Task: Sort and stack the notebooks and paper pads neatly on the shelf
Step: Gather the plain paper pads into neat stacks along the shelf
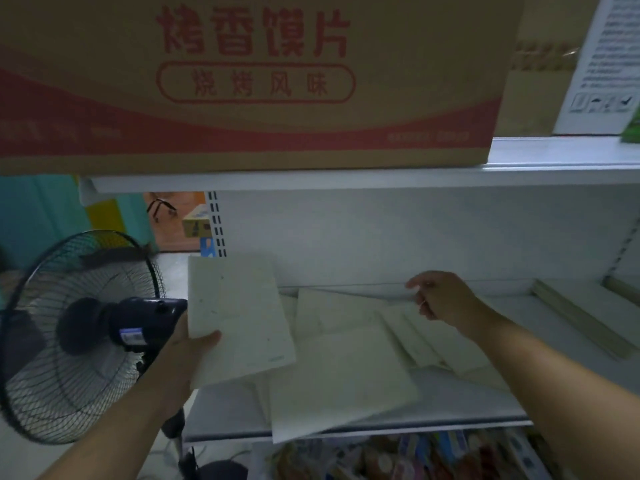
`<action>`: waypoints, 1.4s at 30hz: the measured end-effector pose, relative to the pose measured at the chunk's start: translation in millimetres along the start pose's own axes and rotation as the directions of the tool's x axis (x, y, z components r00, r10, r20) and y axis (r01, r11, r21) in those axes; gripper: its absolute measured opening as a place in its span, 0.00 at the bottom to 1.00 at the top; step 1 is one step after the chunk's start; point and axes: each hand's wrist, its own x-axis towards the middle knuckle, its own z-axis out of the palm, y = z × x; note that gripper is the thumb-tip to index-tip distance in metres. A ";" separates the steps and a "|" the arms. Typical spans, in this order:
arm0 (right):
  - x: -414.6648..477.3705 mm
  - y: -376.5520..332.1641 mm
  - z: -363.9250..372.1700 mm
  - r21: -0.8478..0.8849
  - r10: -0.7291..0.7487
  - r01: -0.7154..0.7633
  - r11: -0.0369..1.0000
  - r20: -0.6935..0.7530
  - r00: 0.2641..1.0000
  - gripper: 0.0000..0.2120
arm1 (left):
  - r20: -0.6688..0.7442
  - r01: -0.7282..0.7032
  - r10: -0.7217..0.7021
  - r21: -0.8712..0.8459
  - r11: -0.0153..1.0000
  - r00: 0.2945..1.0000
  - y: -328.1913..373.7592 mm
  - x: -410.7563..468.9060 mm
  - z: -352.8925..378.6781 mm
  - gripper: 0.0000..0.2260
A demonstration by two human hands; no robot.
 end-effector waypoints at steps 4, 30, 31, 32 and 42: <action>-15.3 26.0 39.9 -0.719 0.069 0.269 0.641 0.403 0.913 0.32 | 0.038 0.056 -0.056 -0.005 0.998 0.998 -21.4 -7.4 26.7 0.22; 0.3 0.6 1.3 -0.349 -0.330 0.427 0.834 0.305 0.893 0.15 | 0.427 0.185 -0.275 0.240 0.953 0.862 -14.7 -45.8 123.6 0.12; 3.6 3.4 1.5 -0.377 -0.345 0.423 0.824 0.259 0.902 0.14 | 0.452 0.206 -0.287 0.219 0.954 0.845 -17.7 -48.9 133.2 0.13; 5.6 5.0 -0.5 -0.394 -0.356 0.412 0.822 0.211 0.911 0.14 | 0.469 0.213 -0.287 0.206 0.955 0.835 -20.7 -50.8 140.2 0.18; 3.7 99.1 -38.9 -0.806 -0.205 0.216 0.552 0.120 0.971 0.18 | 0.035 0.151 -0.156 0.119 0.981 0.987 -52.5 -31.5 184.6 0.21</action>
